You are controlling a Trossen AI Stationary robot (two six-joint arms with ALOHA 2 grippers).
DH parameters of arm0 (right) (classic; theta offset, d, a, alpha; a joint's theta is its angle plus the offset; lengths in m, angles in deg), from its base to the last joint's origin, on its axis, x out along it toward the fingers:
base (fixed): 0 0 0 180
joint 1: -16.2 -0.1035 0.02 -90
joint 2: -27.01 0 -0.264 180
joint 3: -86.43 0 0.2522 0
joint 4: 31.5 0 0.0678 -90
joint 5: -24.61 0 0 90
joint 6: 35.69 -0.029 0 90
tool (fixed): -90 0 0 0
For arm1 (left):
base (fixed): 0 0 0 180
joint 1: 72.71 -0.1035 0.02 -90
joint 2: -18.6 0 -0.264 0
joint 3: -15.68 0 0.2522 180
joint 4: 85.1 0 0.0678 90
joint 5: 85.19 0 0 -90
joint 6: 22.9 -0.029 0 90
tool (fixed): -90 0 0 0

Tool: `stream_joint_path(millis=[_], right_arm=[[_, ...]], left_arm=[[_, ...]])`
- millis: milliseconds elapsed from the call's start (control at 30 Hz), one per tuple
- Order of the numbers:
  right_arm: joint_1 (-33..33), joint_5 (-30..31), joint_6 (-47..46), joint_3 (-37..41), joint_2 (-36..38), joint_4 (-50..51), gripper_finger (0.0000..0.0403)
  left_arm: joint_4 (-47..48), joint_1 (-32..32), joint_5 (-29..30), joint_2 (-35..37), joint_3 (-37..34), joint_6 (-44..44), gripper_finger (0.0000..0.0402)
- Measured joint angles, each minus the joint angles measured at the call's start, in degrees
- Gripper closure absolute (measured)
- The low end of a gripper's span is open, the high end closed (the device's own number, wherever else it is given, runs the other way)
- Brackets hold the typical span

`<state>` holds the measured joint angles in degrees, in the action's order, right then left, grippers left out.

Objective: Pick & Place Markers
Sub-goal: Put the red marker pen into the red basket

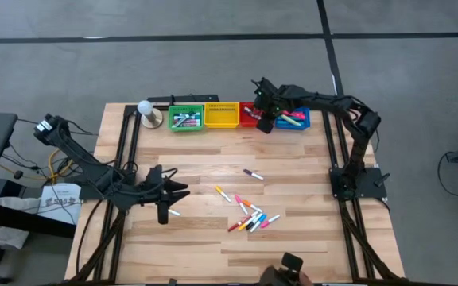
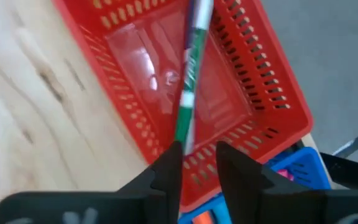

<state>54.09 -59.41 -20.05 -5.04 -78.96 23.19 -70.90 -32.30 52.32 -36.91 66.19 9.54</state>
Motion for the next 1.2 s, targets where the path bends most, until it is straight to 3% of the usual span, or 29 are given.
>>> stream_joint_path(millis=[233,400,533,767,1000,1100,1200], right_arm=[[-2.4,-0.5,-1.3,0.0,1.5,4.2,0.0262],[-7.5,-3.6,-6.5,0.0,5.9,10.1,0.0253],[-15.0,-4.4,-10.8,0.0,11.0,11.8,0.0259],[-33.1,-4.7,-19.0,0.0,15.7,12.8,0.0271],[-49.0,-4.5,-31.4,0.0,14.8,9.8,0.0280],[-54.0,-4.5,-36.8,0.0,14.5,9.6,0.0284],[-58.5,-4.5,-41.3,0.0,14.5,10.3,0.0285]], left_arm=[[-0.8,0.0,0.0,-0.9,0.0,0.0,0.0298],[-1.0,0.0,-0.2,-0.9,0.0,0.0,0.0298],[-1.6,0.1,-4.5,-0.9,0.0,0.2,0.0298],[-2.4,0.0,-9.5,-2.8,0.0,10.2,0.0298],[-8.2,-0.4,-12.4,-12.9,0.0,15.4,0.0298],[-16.4,-1.2,-12.5,-18.9,0.0,11.0,0.0298],[-26.9,-2.4,-12.8,-25.7,0.0,1.0,0.0298]])
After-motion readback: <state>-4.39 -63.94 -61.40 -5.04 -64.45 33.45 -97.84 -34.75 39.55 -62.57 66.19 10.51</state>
